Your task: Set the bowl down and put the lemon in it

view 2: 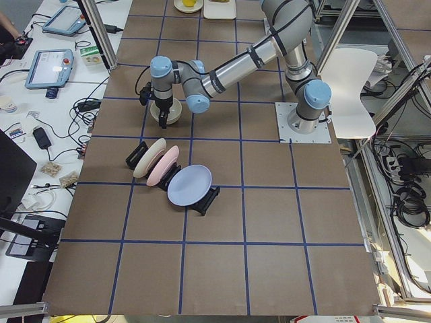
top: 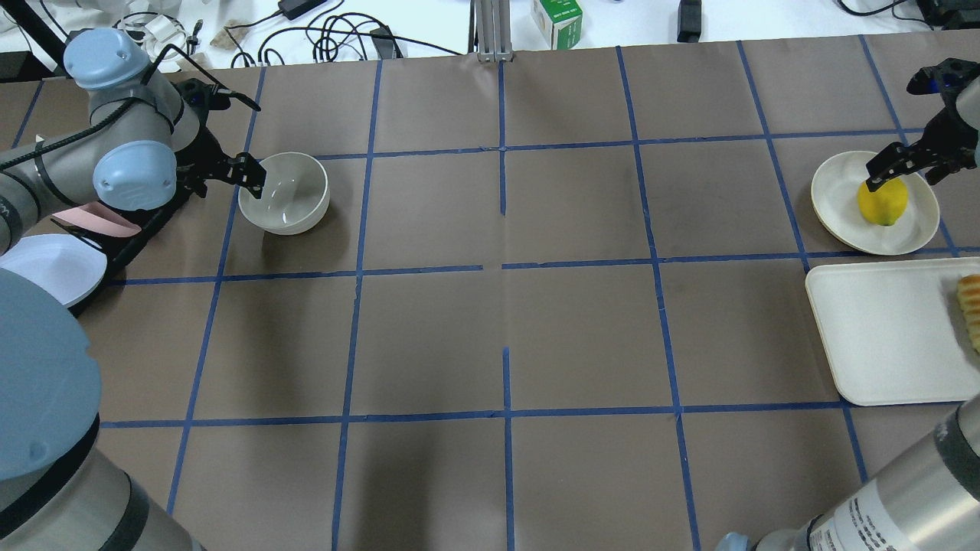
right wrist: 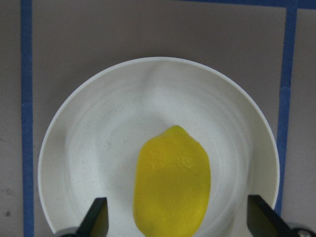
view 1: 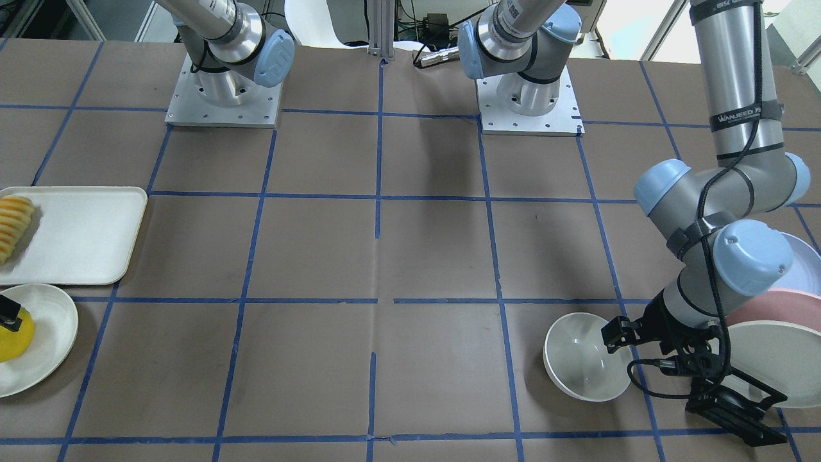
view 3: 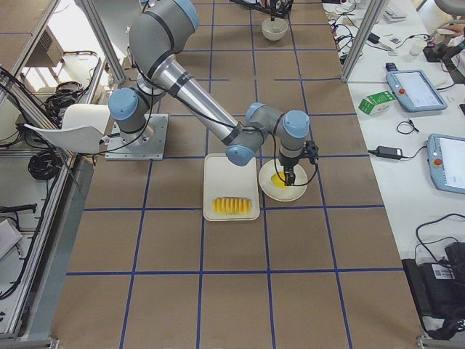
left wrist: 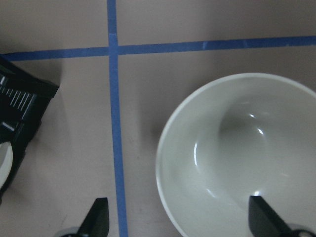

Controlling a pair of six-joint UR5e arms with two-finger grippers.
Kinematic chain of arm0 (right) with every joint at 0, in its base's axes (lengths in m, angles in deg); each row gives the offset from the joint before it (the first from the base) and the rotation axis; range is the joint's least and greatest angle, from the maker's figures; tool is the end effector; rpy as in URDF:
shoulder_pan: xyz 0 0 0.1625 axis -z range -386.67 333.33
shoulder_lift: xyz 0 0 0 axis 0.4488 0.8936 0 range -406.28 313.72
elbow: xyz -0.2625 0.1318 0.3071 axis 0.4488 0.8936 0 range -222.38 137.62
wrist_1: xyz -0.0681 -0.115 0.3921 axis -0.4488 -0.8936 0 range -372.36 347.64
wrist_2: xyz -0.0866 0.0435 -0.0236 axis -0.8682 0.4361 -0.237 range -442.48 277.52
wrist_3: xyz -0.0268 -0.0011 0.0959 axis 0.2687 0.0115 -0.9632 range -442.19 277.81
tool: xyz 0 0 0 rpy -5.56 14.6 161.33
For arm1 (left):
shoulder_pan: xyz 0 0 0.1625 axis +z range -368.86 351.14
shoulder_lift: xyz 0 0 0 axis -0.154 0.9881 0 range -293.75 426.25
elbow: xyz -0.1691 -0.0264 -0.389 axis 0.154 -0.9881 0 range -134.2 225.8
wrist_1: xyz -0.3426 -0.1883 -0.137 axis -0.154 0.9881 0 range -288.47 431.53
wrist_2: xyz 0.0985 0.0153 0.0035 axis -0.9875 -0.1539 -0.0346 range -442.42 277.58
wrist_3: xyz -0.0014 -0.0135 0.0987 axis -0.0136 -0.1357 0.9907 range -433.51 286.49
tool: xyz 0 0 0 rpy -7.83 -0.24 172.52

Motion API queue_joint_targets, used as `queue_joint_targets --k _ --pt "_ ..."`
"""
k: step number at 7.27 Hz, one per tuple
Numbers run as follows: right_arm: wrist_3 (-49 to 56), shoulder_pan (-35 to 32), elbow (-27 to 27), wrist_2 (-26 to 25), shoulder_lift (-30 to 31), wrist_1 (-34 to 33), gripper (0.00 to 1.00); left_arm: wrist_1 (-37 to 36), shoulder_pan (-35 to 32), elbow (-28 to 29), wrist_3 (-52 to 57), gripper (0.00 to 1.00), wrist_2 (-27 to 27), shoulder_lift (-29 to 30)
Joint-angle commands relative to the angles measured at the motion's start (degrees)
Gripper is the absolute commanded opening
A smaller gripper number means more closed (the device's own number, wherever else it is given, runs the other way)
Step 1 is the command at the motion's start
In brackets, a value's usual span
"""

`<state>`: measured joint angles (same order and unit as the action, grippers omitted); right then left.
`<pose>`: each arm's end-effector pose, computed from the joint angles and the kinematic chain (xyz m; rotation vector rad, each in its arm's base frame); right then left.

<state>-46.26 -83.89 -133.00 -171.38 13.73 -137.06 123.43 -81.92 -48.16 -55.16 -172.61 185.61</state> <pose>-0.2417 -0.6253 0.2386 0.0867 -3.1141 0.1085 0.0602 -0.6546 0.2265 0.0382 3.1105 -0.1223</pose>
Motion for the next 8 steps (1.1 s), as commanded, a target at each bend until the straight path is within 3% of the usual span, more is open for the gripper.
queue_joint_targets --k 1,2,3,4,6,7,8 --pt "-0.3 0.0 -0.2 0.0 -0.8 -0.1 1.0 0.0 0.4 -0.7 -3.9 0.36 1.1 1.1" --pt "-0.5 0.0 0.2 0.0 -1.7 -0.1 1.0 0.1 0.5 -0.5 -3.2 0.0 1.1 1.0" --pt "-0.5 0.0 0.3 0.0 -2.1 -0.1 1.0 0.3 0.5 -0.5 -3.1 0.0 0.9 0.9" --pt "-1.2 0.0 0.0 -0.1 -2.2 -0.1 0.9 0.7 0.4 -0.5 -3.1 0.0 0.6 -0.1" --pt "-4.0 0.0 -0.4 -0.2 -2.3 0.2 0.11 4.5 -0.3 -0.3 -3.2 0.0 0.6 -3.0" --pt "-4.1 0.0 -0.3 -1.0 -2.0 0.8 0.0 6.4 -0.4 -0.3 -3.3 0.0 0.8 -4.7" --pt "-4.1 0.0 -0.3 -2.5 -2.0 0.9 0.0 9.6 -2.3 -0.2 -4.5 0.0 2.9 -7.0"
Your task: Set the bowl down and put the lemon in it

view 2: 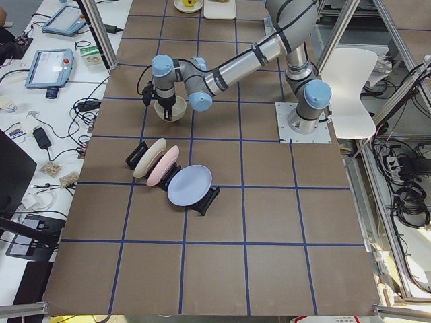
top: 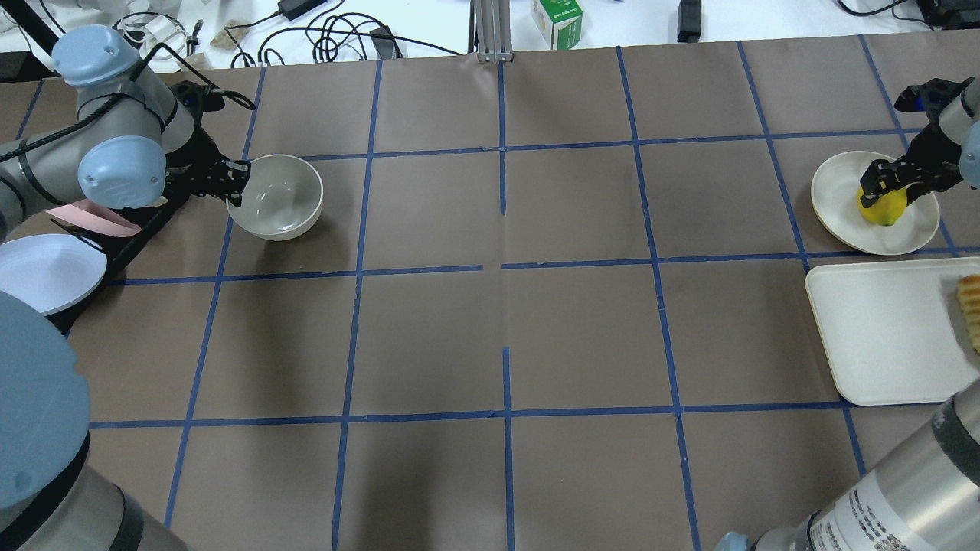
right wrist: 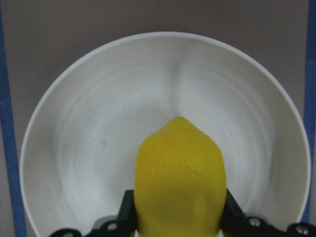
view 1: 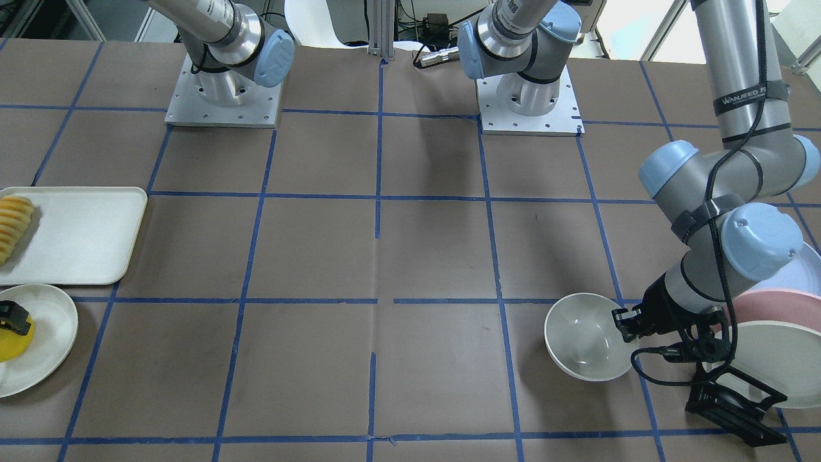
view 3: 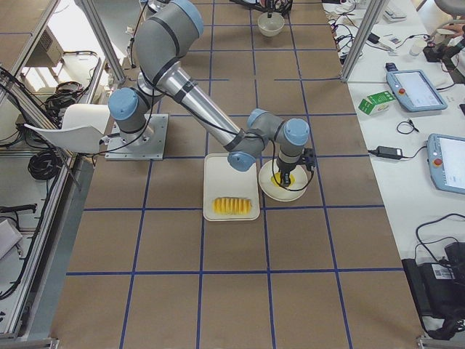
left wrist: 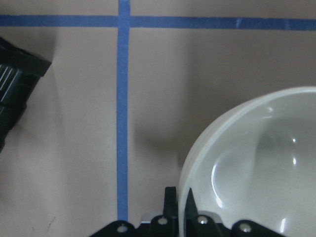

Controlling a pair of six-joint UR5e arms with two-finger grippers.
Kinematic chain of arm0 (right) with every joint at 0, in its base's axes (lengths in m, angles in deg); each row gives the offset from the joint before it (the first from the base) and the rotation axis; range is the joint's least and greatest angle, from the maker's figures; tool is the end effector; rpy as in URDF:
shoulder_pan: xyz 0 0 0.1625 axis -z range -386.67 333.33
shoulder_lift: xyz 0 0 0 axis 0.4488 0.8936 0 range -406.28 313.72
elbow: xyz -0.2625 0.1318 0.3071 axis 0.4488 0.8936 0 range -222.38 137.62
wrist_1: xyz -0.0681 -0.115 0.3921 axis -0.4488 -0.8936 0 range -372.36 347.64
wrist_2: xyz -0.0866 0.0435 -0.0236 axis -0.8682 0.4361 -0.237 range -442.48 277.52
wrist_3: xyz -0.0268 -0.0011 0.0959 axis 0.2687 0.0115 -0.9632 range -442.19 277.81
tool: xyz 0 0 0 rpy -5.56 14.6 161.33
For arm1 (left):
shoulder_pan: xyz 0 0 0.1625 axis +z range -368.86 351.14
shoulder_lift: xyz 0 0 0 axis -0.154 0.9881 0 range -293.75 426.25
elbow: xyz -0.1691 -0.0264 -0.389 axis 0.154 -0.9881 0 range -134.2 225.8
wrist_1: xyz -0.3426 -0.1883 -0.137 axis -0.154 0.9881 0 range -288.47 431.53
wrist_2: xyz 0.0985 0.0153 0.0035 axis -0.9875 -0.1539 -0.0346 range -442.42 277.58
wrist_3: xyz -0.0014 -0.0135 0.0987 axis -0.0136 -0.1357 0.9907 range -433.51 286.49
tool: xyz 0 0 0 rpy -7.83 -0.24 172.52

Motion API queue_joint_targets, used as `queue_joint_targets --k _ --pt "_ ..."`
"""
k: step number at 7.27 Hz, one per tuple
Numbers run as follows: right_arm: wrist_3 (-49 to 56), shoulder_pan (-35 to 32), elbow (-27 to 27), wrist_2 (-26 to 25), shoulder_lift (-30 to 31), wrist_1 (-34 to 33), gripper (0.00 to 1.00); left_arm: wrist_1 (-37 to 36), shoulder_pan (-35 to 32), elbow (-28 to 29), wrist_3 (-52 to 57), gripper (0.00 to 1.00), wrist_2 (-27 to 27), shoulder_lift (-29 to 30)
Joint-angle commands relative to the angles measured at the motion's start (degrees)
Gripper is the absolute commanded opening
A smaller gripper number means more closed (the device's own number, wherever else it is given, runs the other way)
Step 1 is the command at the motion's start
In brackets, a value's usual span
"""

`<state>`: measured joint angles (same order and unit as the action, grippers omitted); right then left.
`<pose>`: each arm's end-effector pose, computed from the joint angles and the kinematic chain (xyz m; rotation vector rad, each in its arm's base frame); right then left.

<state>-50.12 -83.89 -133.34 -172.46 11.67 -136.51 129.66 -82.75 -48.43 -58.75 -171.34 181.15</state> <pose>-0.2431 -0.6239 0.2114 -0.0194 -3.1311 0.0264 0.0437 -0.6388 0.2623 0.0361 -3.1350 0.0802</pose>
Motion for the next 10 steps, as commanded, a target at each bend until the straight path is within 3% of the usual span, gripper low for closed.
queue_joint_targets --k 1,4,5,7,9,10 --pt "-0.3 0.0 0.3 -1.4 0.3 0.4 0.0 5.3 -5.6 0.0 -6.4 0.0 2.1 -4.4" --pt "-0.7 -0.6 0.2 -0.7 2.7 2.6 0.0 4.3 -23.0 0.5 -24.6 0.0 2.4 -3.3" --pt "-3.3 -1.1 0.4 -0.4 5.6 6.7 0.0 4.3 -27.3 -0.2 -30.6 0.0 3.2 -2.8" --pt "-7.9 -4.6 0.0 -0.6 10.8 11.6 0.0 4.4 -29.7 -1.3 -34.1 0.0 4.7 -1.4" --pt "-10.3 -6.7 0.5 -0.5 15.2 16.5 0.0 -2.5 -31.3 -5.2 -34.9 0.0 4.6 0.5" --pt "-11.4 -10.9 0.4 -1.2 17.9 17.6 0.0 -6.1 -31.9 -6.2 -35.6 0.0 4.6 1.4"
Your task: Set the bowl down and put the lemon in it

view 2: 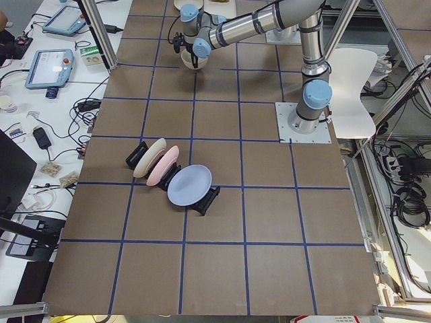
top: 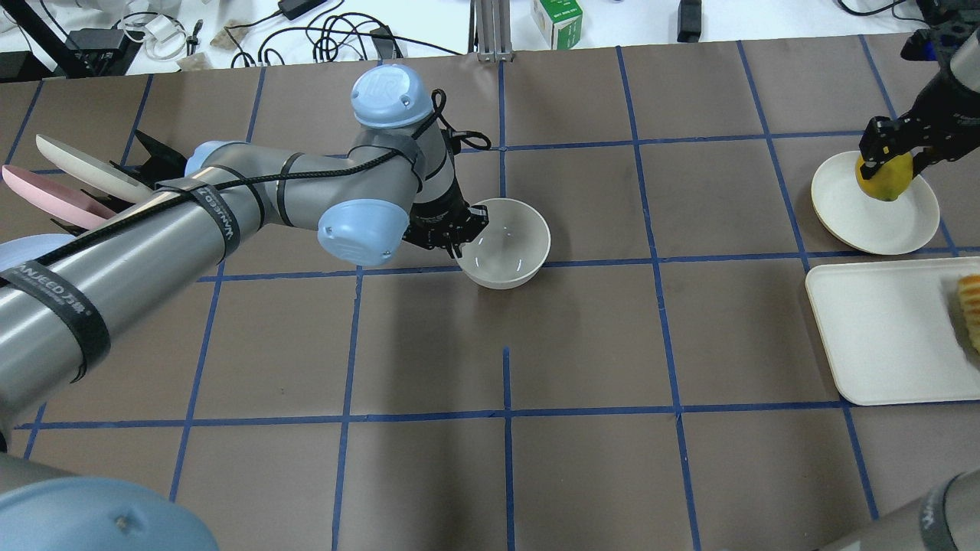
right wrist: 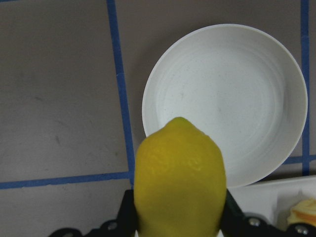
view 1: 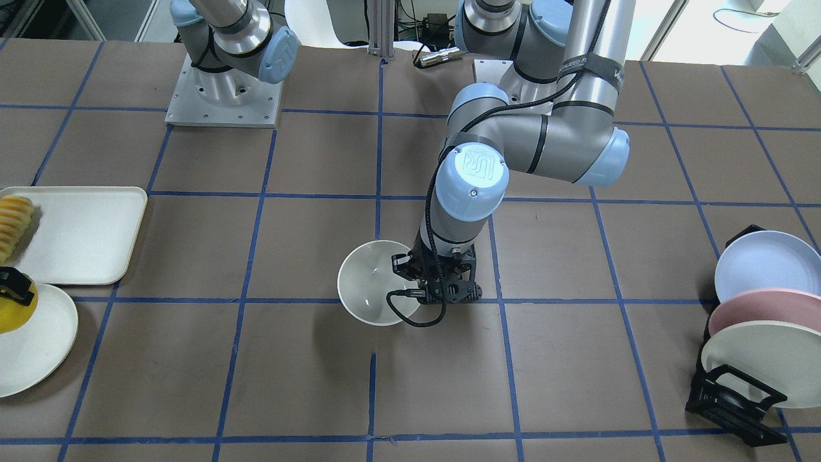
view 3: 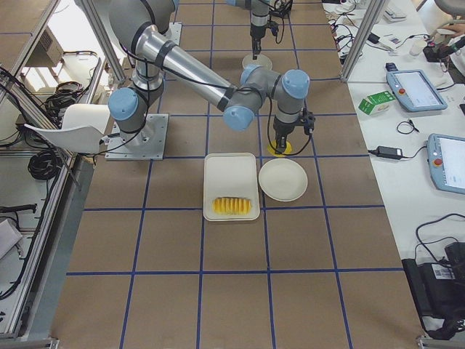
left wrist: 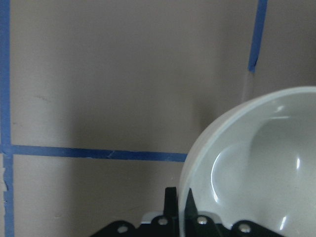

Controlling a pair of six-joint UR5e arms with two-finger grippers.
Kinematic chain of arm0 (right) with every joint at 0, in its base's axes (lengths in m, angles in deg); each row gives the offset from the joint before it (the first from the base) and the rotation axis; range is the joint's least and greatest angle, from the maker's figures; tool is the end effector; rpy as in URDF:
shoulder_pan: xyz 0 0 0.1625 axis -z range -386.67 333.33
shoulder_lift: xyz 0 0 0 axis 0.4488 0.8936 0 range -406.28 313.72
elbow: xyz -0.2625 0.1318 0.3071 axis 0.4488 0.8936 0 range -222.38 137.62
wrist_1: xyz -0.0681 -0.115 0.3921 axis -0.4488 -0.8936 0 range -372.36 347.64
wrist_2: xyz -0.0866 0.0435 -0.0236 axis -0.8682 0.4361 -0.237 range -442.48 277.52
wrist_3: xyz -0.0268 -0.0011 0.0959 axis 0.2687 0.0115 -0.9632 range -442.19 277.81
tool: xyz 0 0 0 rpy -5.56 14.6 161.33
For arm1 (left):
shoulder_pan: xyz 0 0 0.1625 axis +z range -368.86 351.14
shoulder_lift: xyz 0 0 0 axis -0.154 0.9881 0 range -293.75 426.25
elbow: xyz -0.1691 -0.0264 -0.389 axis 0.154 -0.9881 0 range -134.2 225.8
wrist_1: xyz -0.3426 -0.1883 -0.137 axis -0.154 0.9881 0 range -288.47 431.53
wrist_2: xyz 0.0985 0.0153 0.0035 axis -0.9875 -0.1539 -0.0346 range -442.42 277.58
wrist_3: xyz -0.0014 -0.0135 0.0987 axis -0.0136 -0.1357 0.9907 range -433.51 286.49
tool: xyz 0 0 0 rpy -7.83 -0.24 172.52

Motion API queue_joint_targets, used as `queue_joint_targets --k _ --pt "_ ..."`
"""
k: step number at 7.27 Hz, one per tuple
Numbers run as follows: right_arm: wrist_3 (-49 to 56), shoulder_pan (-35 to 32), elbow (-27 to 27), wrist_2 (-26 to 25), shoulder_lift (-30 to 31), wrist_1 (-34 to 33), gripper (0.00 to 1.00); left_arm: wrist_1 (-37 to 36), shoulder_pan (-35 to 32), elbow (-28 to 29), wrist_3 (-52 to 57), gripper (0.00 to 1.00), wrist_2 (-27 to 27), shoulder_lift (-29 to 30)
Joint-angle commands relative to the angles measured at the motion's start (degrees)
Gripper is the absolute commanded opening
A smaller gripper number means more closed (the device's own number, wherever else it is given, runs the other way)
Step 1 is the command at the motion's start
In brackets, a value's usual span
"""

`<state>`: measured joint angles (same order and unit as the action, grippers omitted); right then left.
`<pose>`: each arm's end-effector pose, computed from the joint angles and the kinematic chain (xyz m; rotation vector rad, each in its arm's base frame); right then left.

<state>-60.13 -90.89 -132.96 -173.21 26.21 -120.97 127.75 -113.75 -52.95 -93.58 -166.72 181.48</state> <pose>-0.1426 -0.5990 0.3473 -0.1015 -3.1247 0.0047 -0.2942 -0.5485 0.2283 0.1378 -3.0443 -0.0505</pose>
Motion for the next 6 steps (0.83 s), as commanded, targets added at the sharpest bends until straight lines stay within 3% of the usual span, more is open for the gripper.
queue_joint_targets --k 1,2,3,4,5,6 --pt "-4.6 -8.7 0.1 -0.5 3.7 2.3 0.0 -5.9 -1.0 -2.2 -1.5 0.0 0.0 1.6" --pt "-7.6 -13.3 0.1 -0.2 3.7 2.1 0.0 -5.5 -1.0 -2.3 -1.2 0.92 -0.9 1.4" --pt "-13.1 -18.9 0.1 -0.2 3.3 1.3 0.0 -4.6 -1.1 -2.3 -1.1 1.0 -1.7 -0.2" --pt "-17.9 -22.8 0.2 0.4 3.2 1.0 0.0 -1.1 -0.8 -1.0 -1.0 1.0 -1.7 -1.5" --pt "-21.9 -25.5 0.1 0.5 3.3 0.9 0.0 6.3 -0.4 3.0 -1.0 1.0 -1.8 -4.4" --pt "-25.9 -28.8 0.1 0.6 3.2 0.9 0.0 19.5 0.7 10.5 -0.2 1.0 -4.2 -7.1"
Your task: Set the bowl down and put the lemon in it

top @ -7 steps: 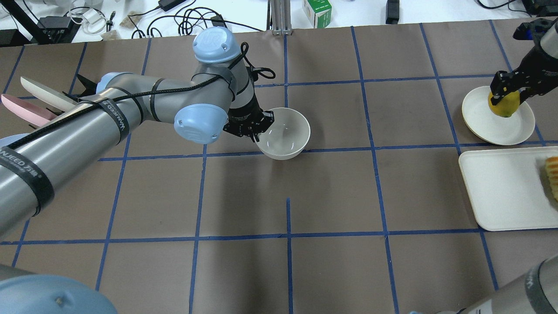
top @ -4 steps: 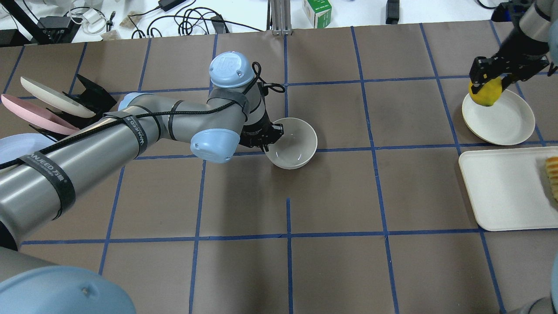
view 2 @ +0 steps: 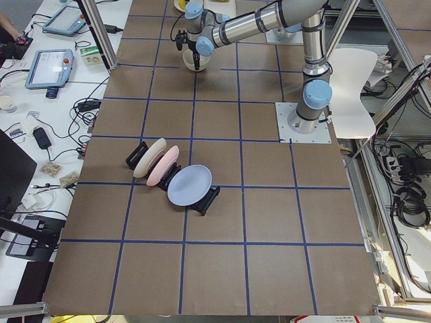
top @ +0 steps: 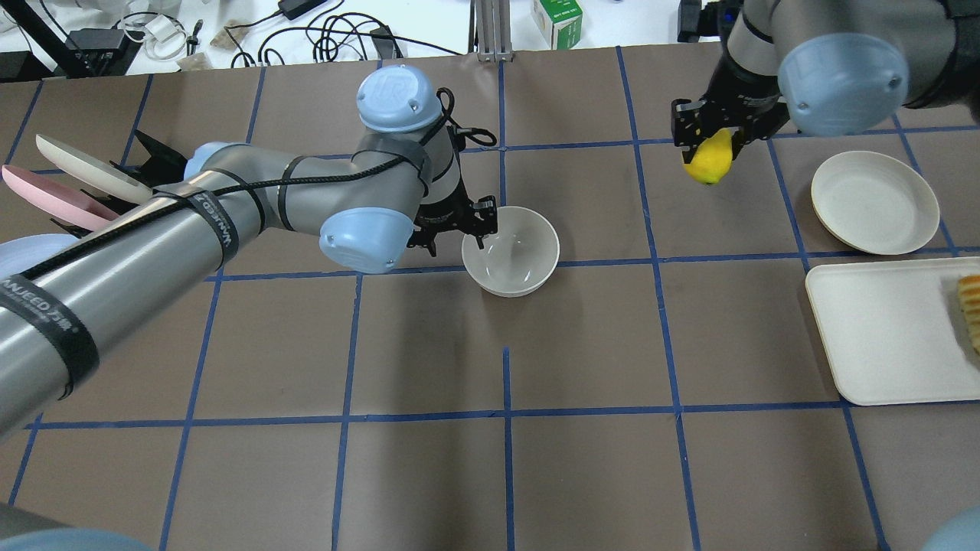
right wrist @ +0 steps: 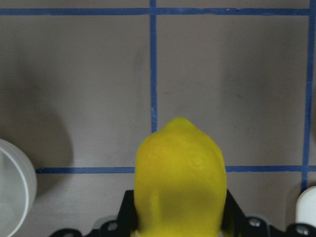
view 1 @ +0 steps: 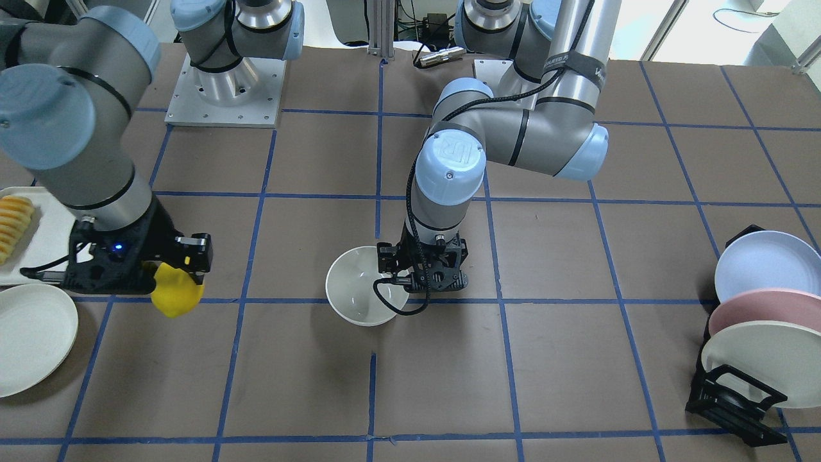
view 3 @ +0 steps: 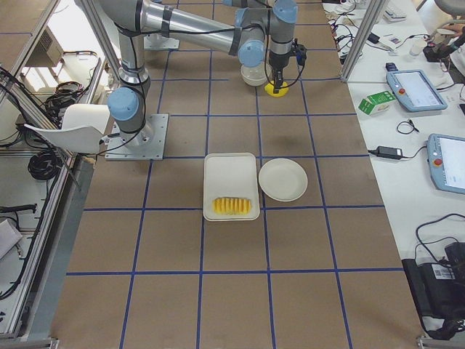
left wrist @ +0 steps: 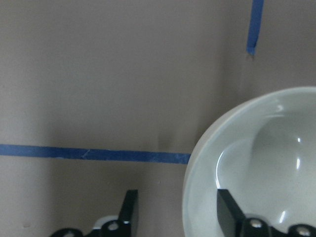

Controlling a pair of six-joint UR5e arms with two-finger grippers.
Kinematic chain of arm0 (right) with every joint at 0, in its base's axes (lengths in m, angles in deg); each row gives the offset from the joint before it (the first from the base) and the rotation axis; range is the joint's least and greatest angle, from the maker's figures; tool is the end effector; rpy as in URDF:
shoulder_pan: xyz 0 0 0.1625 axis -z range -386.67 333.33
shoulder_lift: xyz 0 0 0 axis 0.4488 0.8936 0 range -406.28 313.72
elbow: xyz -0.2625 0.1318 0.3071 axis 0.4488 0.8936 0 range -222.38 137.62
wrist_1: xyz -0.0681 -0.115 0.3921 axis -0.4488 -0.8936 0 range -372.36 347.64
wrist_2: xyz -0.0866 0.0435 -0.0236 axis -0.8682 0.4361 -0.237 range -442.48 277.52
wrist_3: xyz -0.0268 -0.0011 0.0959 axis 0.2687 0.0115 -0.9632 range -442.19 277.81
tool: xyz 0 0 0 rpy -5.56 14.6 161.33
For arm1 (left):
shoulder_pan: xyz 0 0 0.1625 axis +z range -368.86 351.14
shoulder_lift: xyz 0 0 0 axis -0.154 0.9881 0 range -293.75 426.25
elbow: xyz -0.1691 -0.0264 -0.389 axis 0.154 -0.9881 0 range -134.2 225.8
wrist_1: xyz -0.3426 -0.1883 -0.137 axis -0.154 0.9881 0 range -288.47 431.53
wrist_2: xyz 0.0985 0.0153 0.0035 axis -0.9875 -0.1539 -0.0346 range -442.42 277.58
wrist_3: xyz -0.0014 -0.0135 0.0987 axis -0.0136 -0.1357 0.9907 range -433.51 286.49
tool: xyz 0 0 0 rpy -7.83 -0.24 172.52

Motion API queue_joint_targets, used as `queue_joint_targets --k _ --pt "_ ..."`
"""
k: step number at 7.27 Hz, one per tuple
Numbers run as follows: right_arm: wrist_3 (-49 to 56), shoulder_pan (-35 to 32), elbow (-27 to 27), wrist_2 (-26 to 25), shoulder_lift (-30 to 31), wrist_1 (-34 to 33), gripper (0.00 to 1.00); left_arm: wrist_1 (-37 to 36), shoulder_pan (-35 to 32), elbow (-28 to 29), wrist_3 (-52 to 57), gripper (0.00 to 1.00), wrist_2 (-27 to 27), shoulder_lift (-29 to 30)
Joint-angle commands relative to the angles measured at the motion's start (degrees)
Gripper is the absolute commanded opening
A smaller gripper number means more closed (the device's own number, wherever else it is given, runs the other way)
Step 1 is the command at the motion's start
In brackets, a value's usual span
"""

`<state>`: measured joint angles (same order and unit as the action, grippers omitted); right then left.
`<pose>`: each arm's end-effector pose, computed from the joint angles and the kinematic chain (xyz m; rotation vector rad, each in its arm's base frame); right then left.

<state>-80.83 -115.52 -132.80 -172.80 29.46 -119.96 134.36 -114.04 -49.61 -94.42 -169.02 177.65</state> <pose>0.1210 -0.5914 0.3805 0.0056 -3.1339 0.0794 -0.2930 -0.5478 0.2825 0.1537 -3.0794 -0.0190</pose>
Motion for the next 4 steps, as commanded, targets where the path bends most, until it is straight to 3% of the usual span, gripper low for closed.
queue_joint_targets --k 1,2,3,4 --pt "-7.6 -7.4 0.0 0.2 -0.7 -1.3 0.0 24.5 3.6 13.8 2.9 1.0 -1.9 -5.3" --pt "-8.4 -10.9 -0.3 0.2 -2.2 -4.4 0.0 30.1 6.3 17.3 4.2 1.0 -2.3 -7.9" --pt "-9.6 -13.4 0.0 0.1 -4.3 -5.9 0.0 37.0 9.4 17.5 13.3 0.97 -3.0 -11.0" --pt "-13.1 -15.5 -0.5 0.1 -6.0 -9.1 0.0 39.5 12.7 17.3 20.3 0.94 -2.8 -13.4"
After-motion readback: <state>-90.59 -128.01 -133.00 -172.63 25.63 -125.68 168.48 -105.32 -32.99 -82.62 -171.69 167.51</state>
